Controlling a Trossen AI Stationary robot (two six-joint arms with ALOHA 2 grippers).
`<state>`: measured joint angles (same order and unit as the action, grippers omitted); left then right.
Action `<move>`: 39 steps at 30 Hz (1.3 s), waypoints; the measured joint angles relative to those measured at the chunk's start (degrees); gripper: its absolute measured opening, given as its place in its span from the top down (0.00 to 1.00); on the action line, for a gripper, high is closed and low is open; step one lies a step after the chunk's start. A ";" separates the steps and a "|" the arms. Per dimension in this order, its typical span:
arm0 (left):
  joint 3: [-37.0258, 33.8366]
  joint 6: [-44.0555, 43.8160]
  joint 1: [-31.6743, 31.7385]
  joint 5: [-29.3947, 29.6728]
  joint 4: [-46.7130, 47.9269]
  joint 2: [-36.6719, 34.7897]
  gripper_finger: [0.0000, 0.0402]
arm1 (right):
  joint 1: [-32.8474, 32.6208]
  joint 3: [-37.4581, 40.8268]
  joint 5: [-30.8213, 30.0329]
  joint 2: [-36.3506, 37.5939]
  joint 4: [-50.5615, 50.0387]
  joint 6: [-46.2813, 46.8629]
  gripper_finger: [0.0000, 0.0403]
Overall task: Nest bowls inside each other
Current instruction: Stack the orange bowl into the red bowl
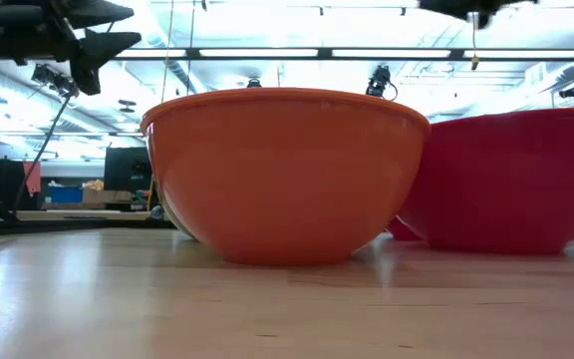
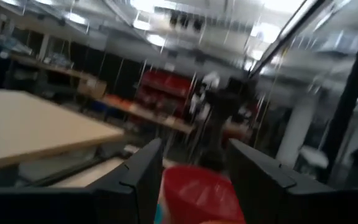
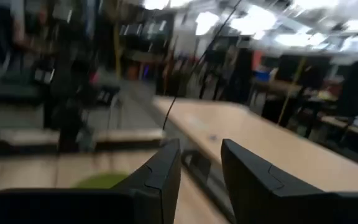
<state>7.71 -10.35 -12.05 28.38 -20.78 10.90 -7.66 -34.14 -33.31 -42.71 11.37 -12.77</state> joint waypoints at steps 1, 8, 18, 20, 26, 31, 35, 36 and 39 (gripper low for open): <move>1.47 -0.41 0.44 0.00 2.44 1.51 0.55 | 0.68 -2.16 1.50 -3.54 -1.42 0.76 0.69; 7.37 -0.98 2.45 -0.16 8.92 12.04 0.55 | 5.15 -17.39 17.94 -25.77 -15.85 4.38 0.69; 8.86 7.11 1.30 -16.18 5.99 22.72 0.55 | -2.53 -33.00 29.35 -44.04 -33.30 2.29 0.67; 8.86 7.41 1.16 -16.12 4.81 23.45 0.55 | -5.03 -35.18 29.98 -46.63 -35.01 2.16 0.65; 8.89 5.38 1.27 -16.09 4.26 23.40 0.55 | -10.71 -42.96 28.23 -55.06 -43.42 4.28 0.54; 8.89 2.63 1.20 -16.09 4.73 22.76 0.55 | -12.94 -54.04 28.33 -64.04 -56.65 7.99 0.50; 8.89 -0.25 0.55 -16.09 5.89 22.68 0.55 | -14.69 -62.87 29.14 -70.25 -65.10 8.52 0.52; 8.89 -0.99 0.27 -16.09 6.35 22.72 0.55 | -15.13 -64.74 29.81 -71.41 -66.81 8.52 0.52; 9.16 -3.74 -0.63 -16.09 7.64 22.71 0.55 | -16.30 -69.55 30.93 -74.68 -71.38 8.60 0.53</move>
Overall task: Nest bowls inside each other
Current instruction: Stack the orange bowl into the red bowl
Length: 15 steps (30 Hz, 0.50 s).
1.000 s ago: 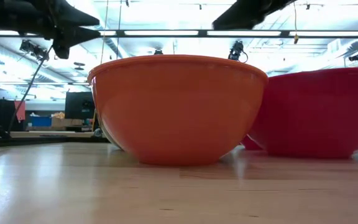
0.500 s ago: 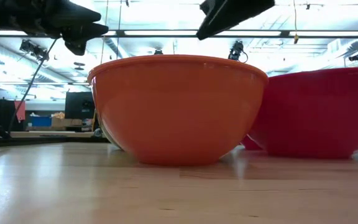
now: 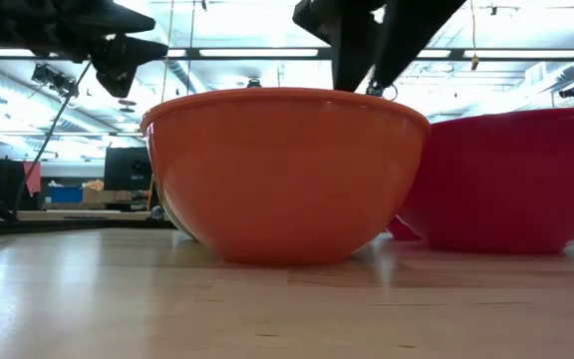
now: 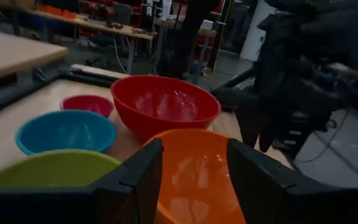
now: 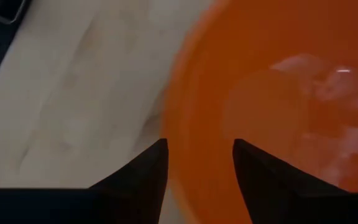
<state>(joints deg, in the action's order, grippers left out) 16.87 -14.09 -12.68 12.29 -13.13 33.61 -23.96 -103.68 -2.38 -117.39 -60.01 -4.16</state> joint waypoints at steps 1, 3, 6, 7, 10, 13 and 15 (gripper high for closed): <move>1.08 -0.40 -0.35 0.15 2.35 0.06 0.55 | -0.39 -1.47 0.37 -0.93 -1.51 0.17 0.53; 4.79 -1.23 -1.50 2.29 8.31 0.50 0.55 | -1.16 -4.00 0.40 -2.34 -4.22 0.96 0.54; 10.22 -1.57 -3.77 9.14 15.99 2.49 0.55 | -2.17 -5.80 -1.69 -3.34 -5.96 1.62 0.53; 11.44 -1.66 -4.44 10.87 17.41 3.26 0.55 | -2.44 -5.79 -2.67 -3.46 -6.13 1.62 0.53; 13.61 -1.73 -6.34 12.81 18.01 5.60 0.55 | -2.80 -4.96 -4.06 -4.31 -5.66 1.60 0.54; 14.09 -3.20 -8.08 13.52 17.82 7.30 0.55 | -2.93 -4.12 -4.85 -5.51 -5.72 1.62 0.55; 14.01 -4.42 -9.02 13.92 18.57 8.40 0.55 | -3.09 -3.57 -5.65 -6.29 -5.53 1.46 0.56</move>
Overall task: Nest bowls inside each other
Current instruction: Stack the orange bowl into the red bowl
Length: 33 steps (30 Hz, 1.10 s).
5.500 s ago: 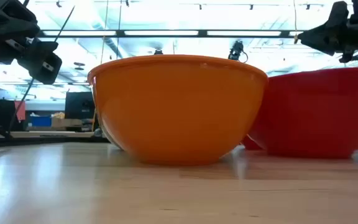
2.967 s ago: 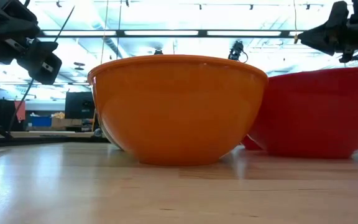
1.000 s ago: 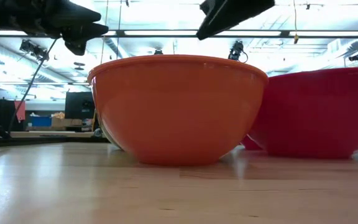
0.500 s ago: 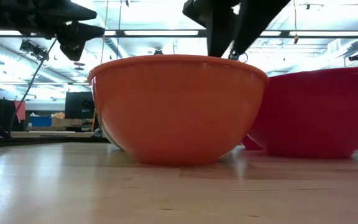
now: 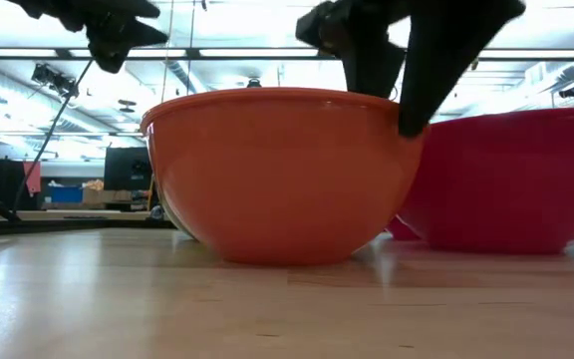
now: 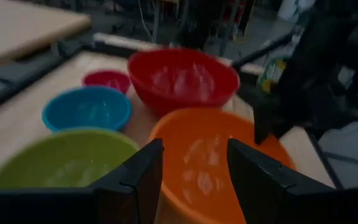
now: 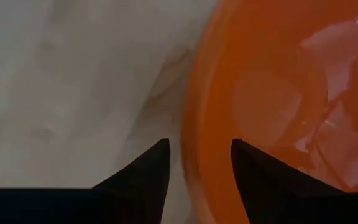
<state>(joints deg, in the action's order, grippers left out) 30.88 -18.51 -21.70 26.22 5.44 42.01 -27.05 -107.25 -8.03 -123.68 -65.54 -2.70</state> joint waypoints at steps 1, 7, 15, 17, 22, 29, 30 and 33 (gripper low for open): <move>-0.01 -0.80 -0.39 0.25 0.00 0.46 0.55 | -0.02 0.10 -0.23 -0.23 -0.19 -0.33 0.58; 0.01 -5.15 -2.02 1.24 2.31 1.39 0.55 | -0.31 0.12 -1.58 -1.91 -0.15 -2.11 0.75; 0.01 -7.86 -3.99 4.15 4.56 2.09 0.55 | -0.34 0.03 -1.09 -2.88 -0.54 -3.70 0.96; 0.01 -7.83 -4.67 6.27 4.23 2.28 0.55 | -0.61 0.12 -1.67 -2.88 -0.99 -3.76 0.97; 0.01 -7.57 -5.69 8.70 4.21 2.28 0.55 | -1.90 -1.15 -5.63 -2.84 -2.29 -6.60 0.95; 0.01 -4.86 -6.78 11.89 2.56 1.79 0.55 | -2.84 -5.47 -13.59 -2.84 -5.74 -9.55 0.95; 0.01 -4.23 -7.22 11.78 1.98 1.46 0.55 | -2.84 -6.52 -15.51 -2.82 -7.05 -9.53 0.95; 0.01 -2.92 -8.71 11.65 1.11 0.11 0.55 | -2.84 -9.99 -21.22 -2.75 -12.60 -8.25 0.95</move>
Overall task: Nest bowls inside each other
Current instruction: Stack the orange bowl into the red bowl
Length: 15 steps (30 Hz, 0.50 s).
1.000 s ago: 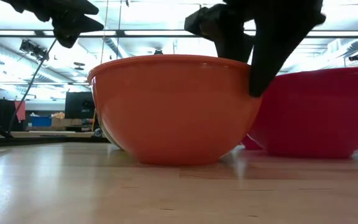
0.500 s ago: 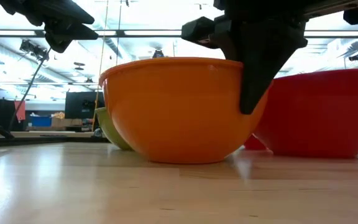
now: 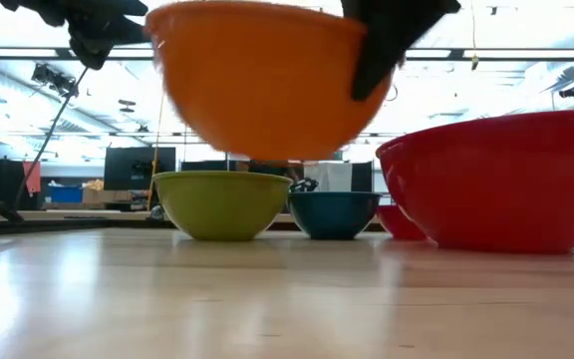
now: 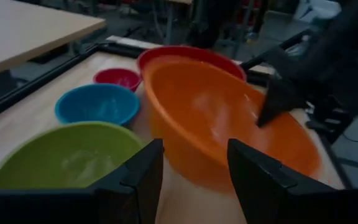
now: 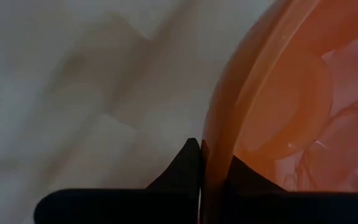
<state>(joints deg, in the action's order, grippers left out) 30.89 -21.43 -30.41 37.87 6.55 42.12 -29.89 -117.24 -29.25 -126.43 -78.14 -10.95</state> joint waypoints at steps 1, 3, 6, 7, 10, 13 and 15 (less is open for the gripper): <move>0.00 0.00 -0.41 0.00 -0.27 -0.34 0.55 | 0.04 -1.19 -1.48 0.00 -2.50 1.31 0.95; 0.00 -0.28 -0.83 0.20 -0.42 -0.56 0.55 | 0.32 -3.30 -3.11 0.02 -8.40 5.70 0.95; 0.00 -1.24 -0.44 0.35 -0.54 0.34 0.55 | 0.89 -3.92 -3.39 1.25 -11.75 13.70 0.95; 0.00 -1.10 0.12 0.42 -0.85 0.91 0.55 | 1.01 -2.92 -2.03 2.54 -10.79 14.16 0.95; 0.00 0.17 2.38 0.44 -1.91 2.75 0.55 | 0.56 -2.44 -1.79 5.36 -12.22 18.83 0.95; 0.00 0.15 5.18 -1.80 -2.04 4.21 0.55 | -0.09 -1.85 -1.94 8.73 -11.55 23.04 0.95; 0.00 -0.28 7.03 -4.12 -2.10 4.79 0.55 | -0.48 -1.62 -1.92 10.75 -11.93 26.66 0.95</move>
<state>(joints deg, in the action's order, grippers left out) 30.89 -21.71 -23.38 33.75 4.45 46.90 -30.37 -118.85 -31.18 -115.68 -90.07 15.71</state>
